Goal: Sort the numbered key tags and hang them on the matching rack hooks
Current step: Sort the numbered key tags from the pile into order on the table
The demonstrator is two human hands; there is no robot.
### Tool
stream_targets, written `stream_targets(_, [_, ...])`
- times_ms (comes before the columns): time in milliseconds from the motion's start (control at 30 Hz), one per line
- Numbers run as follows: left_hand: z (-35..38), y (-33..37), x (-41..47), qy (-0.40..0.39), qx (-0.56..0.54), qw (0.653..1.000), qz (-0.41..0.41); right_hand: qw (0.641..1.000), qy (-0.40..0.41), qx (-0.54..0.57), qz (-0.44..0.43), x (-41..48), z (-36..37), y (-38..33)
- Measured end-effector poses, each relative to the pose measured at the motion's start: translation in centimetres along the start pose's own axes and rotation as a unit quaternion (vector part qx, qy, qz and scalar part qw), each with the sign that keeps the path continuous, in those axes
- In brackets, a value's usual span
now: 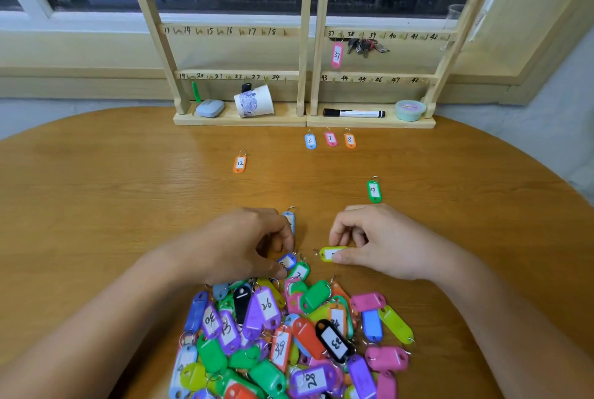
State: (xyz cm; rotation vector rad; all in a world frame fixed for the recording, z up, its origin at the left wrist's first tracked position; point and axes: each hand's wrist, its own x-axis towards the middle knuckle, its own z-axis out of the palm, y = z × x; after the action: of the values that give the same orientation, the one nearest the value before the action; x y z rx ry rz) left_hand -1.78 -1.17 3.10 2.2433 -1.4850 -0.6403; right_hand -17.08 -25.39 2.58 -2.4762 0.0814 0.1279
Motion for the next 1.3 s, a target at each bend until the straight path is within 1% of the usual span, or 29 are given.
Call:
stream_targets(67, [0.1, 0.3, 0.0, -0.003, -0.001, 1.000, -0.001, 1.000, -0.008, 0.025, 0.012, 0.1, -0.1, 0.3])
stream_targets(167, [0.2, 0.5, 0.0, -0.006, -0.011, 1.000, -0.018, 0.994, -0.024, 0.096, 0.046, 0.2, -0.3, 0.7])
stream_targets(267, [0.1, 0.5, -0.1, -0.007, -0.013, 0.999, -0.031, 0.984, -0.030, 0.167, 0.060, 0.1, -0.8, 0.9])
stream_targets(400, [0.2, 0.4, 0.0, 0.015, -0.040, 0.998, -0.047, 0.949, 0.017, 0.307, 0.076, 0.0, -1.1, 0.9])
stream_targets(467, [-0.1, 0.1, 0.0, 0.026, -0.077, 0.995, -0.054, 0.940, 0.044, 0.331, 0.077, 0.1, -1.1, 0.9])
stream_targets(633, [-1.1, -0.1, -0.3, 0.062, -0.143, 0.984, -0.092, 0.941, 0.052, 0.322, 0.092, 0.3, -1.0, 1.2])
stream_targets(733, [-1.6, -0.1, -0.5, 0.072, -0.224, 0.963, -0.132, 0.945, 0.056, 0.307, 0.096, 0.4, -0.8, 1.4])
stream_targets(833, [-1.6, 0.1, -0.5, 0.081, -0.257, 0.951, -0.152, 0.947, 0.067, 0.299, 0.090, 0.4, -0.8, 1.3])
stream_targets(933, [-0.9, 0.9, -0.1, 0.099, -0.244, 0.955, -0.140, 0.950, 0.074, 0.290, 0.088, 0.5, -1.0, 1.2])
stream_targets(1067, [0.8, 1.9, 1.5, 0.131, -0.184, 0.967, -0.117, 0.953, 0.084, 0.279, 0.087, 0.5, -1.2, 1.4])
stream_targets(1300, [2.2, 2.6, 2.9, 0.155, -0.118, 0.970, -0.142, 0.956, 0.101, 0.257, 0.097, 0.4, -1.5, 1.7])
